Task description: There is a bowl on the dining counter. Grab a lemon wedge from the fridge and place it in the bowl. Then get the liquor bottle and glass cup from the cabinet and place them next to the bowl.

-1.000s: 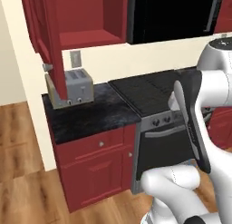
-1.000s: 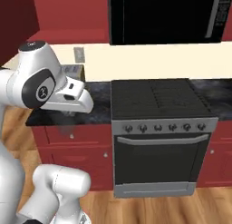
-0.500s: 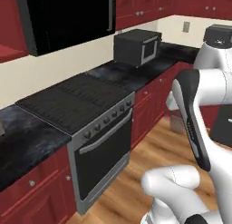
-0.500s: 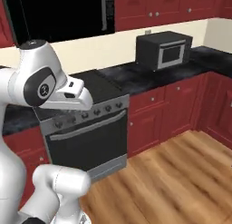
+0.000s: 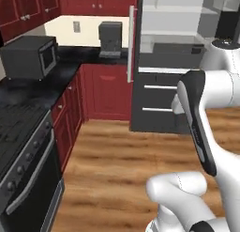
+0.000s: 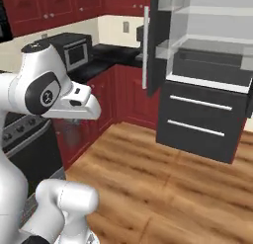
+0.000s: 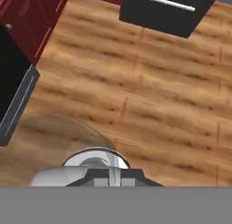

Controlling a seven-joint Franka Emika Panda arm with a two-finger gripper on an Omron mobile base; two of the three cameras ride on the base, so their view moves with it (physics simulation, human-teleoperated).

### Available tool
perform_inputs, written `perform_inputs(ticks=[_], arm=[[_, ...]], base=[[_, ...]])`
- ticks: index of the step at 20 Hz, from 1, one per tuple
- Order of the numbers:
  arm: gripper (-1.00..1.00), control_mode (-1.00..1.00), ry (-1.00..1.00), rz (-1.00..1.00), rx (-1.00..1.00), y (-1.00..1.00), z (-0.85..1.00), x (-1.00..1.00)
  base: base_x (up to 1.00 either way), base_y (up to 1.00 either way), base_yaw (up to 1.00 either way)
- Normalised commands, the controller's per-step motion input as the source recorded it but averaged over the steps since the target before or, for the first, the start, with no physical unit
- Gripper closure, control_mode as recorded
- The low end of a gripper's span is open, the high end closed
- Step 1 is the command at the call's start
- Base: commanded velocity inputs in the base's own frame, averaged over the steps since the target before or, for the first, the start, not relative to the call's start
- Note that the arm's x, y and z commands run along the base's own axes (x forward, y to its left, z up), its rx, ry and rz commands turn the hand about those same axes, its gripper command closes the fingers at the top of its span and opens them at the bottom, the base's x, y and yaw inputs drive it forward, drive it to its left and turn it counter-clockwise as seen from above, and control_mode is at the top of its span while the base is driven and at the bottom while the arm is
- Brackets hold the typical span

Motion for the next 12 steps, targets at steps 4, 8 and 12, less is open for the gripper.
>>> perform_inputs(ticks=[4, 8, 12], arm=[[1.0, 1.0, 0.0, 0.0, 0.0, 0.0, 0.0, 0.0], [1.0, 1.0, 0.0, 0.0, 0.0, 0.0, 0.0, 0.0], [1.0, 1.0, 0.0, 0.0, 0.0, 0.0, 0.0, 0.0]], base=[[0.0, -0.52, -0.85], [0.0, -0.53, -0.82], [0.05, -0.39, -0.77]])
